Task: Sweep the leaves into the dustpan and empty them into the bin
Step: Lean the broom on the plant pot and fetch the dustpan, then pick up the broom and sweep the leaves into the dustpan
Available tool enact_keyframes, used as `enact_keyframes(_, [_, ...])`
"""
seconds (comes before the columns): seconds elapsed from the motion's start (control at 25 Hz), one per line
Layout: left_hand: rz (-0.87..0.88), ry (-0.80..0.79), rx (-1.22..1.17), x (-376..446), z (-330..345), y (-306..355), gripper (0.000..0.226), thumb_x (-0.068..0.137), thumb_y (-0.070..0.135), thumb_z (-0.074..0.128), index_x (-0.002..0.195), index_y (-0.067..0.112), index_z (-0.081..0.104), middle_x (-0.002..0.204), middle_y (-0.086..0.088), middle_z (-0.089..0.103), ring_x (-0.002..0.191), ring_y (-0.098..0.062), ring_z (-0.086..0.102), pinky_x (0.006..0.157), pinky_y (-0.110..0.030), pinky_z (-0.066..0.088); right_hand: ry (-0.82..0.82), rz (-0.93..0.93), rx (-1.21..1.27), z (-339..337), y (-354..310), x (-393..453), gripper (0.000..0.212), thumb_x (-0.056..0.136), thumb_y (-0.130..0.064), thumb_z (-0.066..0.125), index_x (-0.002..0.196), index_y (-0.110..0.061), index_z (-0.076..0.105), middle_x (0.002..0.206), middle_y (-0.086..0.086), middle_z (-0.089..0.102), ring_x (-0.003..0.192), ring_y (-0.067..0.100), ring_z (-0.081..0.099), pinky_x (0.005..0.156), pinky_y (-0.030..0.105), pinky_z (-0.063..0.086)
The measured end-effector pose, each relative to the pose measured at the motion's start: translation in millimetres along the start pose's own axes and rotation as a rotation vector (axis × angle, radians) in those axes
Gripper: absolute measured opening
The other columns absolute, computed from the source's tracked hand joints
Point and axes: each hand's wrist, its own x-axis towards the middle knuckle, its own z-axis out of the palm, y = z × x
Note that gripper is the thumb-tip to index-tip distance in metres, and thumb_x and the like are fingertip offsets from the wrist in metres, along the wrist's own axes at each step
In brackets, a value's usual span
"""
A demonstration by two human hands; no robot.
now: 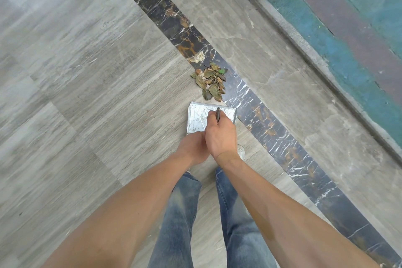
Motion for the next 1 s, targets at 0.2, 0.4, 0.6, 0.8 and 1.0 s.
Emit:
enact_keyframes(0.2, [-0.011, 0.044, -0.005, 9, -13, 1, 0.021, 0.094, 0.007, 0.039, 0.096, 0.007, 0.059, 0.097, -0.01, 0.068, 0.09, -0.03, 0.063, 0.073, -0.038, 0.05, 0.021, 0.002, 0.045, 2, -12, 17, 0.032, 0.099, -0.031, 0.039, 0.068, -0.023, 0.04, 0.07, -0.001, 0.051, 0.072, 0.025, 0.048, 0.074, 0.039, 0.043])
enact_keyframes(0.4, [0.014, -0.006, -0.054, 12, 10, -14, 0.02, 0.094, 0.012, 0.041, 0.106, 0.009, 0.056, 0.097, -0.008, 0.067, 0.092, -0.029, 0.065, 0.074, -0.04, 0.052, -0.022, 0.026, 0.022, 10, 6, 3, 0.031, 0.098, -0.032, 0.04, 0.07, -0.018, 0.041, 0.07, 0.002, 0.053, 0.071, 0.025, 0.049, 0.073, 0.042, 0.044])
enact_keyframes(0.6, [-0.008, 0.002, -0.231, -9, 18, -35, 0.025, 0.097, 0.035, 0.043, 0.114, 0.022, 0.054, 0.11, 0.0, 0.063, 0.103, -0.023, 0.062, 0.085, -0.043, 0.052, -0.024, 0.083, -0.023, 10, 30, -16, 0.031, 0.093, -0.035, 0.04, 0.08, -0.009, 0.052, 0.077, 0.009, 0.066, 0.077, 0.031, 0.061, 0.076, 0.045, 0.051])
enact_keyframes(0.8, [-0.018, 0.189, -0.302, -73, -32, -63, 0.039, 0.096, 0.049, 0.043, 0.129, 0.028, 0.052, 0.134, 0.005, 0.057, 0.113, -0.018, 0.058, 0.092, -0.04, 0.049, -0.02, 0.04, -0.249, -14, 4, -33, 0.02, 0.094, -0.033, 0.048, 0.101, -0.015, 0.054, 0.088, -0.001, 0.066, 0.085, 0.025, 0.061, 0.079, 0.04, 0.051])
enact_keyframes(1.0, [0.164, 0.497, -0.151, -185, -131, -100, 0.047, 0.094, 0.057, 0.04, 0.128, 0.027, 0.053, 0.136, 0.012, 0.054, 0.129, -0.013, 0.045, 0.1, -0.035, 0.041, 0.061, -0.258, -0.472, -22, -91, -82, 0.041, 0.094, -0.047, 0.047, 0.128, -0.025, 0.052, 0.133, 0.003, 0.055, 0.123, 0.025, 0.049, 0.097, 0.039, 0.042])
